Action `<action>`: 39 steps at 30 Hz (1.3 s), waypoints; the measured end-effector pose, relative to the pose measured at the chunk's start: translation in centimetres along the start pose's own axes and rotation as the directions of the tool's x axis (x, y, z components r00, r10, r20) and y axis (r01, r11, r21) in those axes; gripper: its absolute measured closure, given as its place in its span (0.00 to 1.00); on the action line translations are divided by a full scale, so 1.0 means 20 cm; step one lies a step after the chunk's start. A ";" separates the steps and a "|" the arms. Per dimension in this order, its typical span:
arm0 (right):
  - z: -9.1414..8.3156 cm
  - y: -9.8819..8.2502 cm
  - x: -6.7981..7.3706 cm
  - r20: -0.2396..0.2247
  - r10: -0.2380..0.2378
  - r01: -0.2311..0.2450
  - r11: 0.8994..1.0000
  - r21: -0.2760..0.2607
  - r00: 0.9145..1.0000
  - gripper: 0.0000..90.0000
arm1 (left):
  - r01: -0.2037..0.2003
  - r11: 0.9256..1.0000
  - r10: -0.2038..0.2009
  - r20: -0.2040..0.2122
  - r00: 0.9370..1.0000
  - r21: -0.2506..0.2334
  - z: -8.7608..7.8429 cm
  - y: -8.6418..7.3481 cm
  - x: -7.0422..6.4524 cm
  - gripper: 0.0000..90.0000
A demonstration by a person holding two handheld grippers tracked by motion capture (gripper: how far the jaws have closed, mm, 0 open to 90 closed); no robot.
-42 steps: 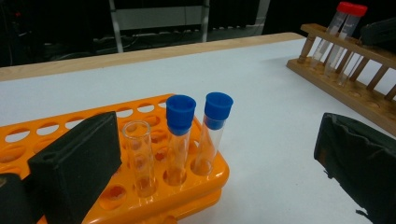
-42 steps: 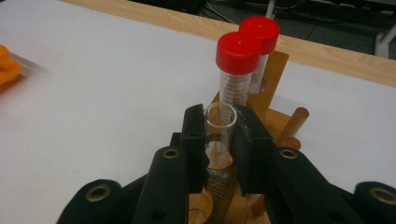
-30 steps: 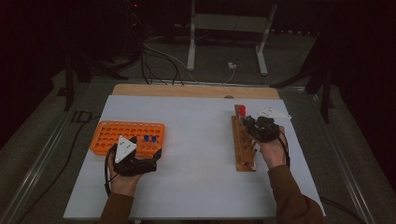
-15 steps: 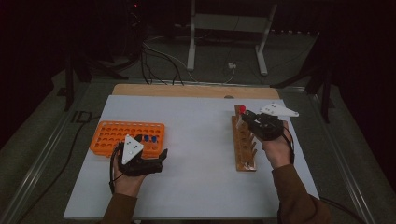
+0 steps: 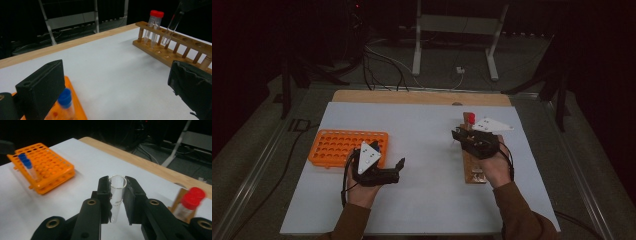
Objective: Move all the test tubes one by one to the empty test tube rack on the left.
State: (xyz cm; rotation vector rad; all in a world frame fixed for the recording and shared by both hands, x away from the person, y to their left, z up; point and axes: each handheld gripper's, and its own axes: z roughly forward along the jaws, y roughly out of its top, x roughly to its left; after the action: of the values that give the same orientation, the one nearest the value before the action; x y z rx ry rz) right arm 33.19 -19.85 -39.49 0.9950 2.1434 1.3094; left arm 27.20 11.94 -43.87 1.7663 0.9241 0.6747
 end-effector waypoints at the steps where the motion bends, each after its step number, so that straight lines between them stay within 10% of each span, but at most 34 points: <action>1: 0.01 0.00 0.01 -0.006 -0.004 0.004 1.000 0.002 1.000 0.85 | -0.004 1.000 0.004 0.004 1.000 0.002 0.01 0.00 -0.01 0.03; 27: 0.11 -0.02 0.24 -0.201 0.012 -0.005 0.999 0.034 0.980 0.85 | -0.076 0.997 0.072 0.144 0.987 0.025 0.22 0.06 -0.22 0.19; 39: 0.14 -0.02 0.28 -0.229 0.014 -0.005 0.999 0.037 0.973 0.85 | -0.098 0.995 0.091 0.154 0.984 0.037 0.24 0.05 -0.24 0.53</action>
State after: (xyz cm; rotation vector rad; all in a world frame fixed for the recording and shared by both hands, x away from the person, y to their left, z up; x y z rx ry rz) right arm 31.28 -14.16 -41.14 0.9069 2.3423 1.4566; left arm 28.50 5.22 -44.80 1.8822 0.7606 0.5747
